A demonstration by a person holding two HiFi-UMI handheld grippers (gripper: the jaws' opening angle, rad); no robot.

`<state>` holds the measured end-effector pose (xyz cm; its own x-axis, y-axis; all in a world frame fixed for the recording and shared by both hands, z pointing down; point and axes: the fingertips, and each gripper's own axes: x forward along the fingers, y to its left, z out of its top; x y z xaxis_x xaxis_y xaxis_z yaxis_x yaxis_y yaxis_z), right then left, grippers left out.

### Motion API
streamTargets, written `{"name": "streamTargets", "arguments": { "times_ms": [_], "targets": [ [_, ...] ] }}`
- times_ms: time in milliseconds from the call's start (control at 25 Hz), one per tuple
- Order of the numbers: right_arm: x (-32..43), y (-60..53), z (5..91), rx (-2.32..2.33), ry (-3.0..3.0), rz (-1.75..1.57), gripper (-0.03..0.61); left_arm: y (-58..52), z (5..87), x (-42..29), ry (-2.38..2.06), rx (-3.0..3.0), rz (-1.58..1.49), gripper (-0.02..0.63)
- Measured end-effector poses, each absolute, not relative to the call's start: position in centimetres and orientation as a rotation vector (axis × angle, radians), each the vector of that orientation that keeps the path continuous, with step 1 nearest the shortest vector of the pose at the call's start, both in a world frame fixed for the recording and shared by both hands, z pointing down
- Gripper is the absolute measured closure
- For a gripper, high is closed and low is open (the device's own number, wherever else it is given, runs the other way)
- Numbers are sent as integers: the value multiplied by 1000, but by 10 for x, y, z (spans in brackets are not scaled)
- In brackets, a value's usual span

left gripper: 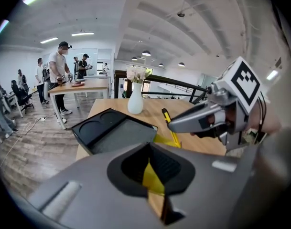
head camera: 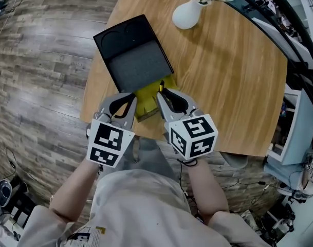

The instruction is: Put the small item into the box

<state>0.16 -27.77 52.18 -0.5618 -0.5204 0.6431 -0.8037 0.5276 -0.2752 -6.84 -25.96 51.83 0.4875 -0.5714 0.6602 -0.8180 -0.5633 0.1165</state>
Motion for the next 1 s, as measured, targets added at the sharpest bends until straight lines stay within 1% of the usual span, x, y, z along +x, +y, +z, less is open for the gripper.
{"name": "streamTargets", "arguments": {
  "times_ms": [440, 760, 1000],
  "targets": [
    [-1, -280, 604, 985, -2131, 817, 523, -271, 565, -77, -1085, 2268, 777, 612],
    [-15, -282, 633, 877, -2066, 763, 523, -264, 599, -75, -1050, 2202, 773, 612],
    [-19, -278, 654, 785, -1982, 719, 523, -267, 613, -90, -1059, 2177, 783, 612]
  ]
}}
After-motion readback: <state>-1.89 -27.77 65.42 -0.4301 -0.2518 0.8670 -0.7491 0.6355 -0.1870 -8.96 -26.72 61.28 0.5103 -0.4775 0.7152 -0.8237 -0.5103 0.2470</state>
